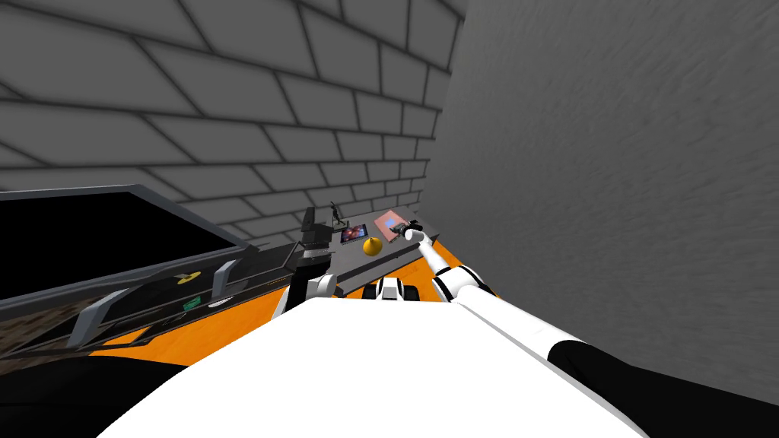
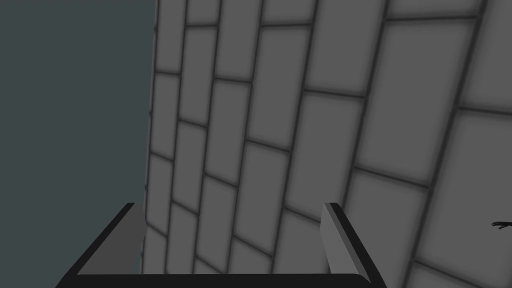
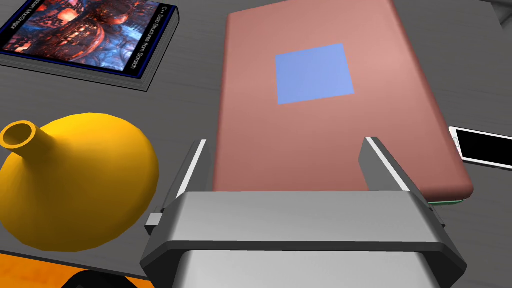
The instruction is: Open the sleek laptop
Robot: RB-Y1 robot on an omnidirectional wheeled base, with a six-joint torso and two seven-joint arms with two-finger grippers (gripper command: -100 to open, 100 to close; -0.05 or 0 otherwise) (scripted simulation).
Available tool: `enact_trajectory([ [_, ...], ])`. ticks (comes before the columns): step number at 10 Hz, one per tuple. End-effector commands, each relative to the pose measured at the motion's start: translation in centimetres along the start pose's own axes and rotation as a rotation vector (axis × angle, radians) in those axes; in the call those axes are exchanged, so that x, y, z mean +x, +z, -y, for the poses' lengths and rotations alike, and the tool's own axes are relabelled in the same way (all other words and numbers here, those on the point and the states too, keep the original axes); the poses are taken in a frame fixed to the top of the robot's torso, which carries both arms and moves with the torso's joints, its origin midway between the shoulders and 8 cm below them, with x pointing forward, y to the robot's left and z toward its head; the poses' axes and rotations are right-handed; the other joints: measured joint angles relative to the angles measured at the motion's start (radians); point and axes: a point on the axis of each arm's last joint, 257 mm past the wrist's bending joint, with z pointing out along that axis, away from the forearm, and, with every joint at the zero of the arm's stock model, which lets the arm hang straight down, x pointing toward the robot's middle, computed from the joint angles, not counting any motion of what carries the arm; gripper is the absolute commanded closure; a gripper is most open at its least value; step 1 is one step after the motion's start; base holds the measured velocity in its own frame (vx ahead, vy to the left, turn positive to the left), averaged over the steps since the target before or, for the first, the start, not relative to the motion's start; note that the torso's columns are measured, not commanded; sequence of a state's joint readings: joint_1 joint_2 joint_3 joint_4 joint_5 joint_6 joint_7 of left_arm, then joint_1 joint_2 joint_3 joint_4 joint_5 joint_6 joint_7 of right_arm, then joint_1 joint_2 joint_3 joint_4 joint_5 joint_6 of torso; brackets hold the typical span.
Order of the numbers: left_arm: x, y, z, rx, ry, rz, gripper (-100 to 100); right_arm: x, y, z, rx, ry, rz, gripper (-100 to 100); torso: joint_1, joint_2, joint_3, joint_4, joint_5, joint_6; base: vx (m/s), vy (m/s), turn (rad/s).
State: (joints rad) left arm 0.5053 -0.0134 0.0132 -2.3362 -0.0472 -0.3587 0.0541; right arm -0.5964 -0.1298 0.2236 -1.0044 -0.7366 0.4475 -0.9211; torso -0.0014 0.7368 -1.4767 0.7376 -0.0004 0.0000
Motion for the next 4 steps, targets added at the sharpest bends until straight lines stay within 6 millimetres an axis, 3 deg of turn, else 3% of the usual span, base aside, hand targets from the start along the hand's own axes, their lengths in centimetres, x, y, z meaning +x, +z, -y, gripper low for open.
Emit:
enact_trajectory([
  [1,0.00,0.00,0.00,0.000,0.000,0.000,0,0.00,0.00,0.00,0.000,0.000,0.000,0,0.000,0.000,0.000,0.000,0.000,0.000,0.000,0.000,0.000],
  [4,0.00,0.00,0.00,0.000,0.000,0.000,0,0.00,0.00,0.00,0.000,0.000,0.000,0,0.001,0.001,0.001,0.000,0.000,0.000,0.000,0.000,0.000],
])
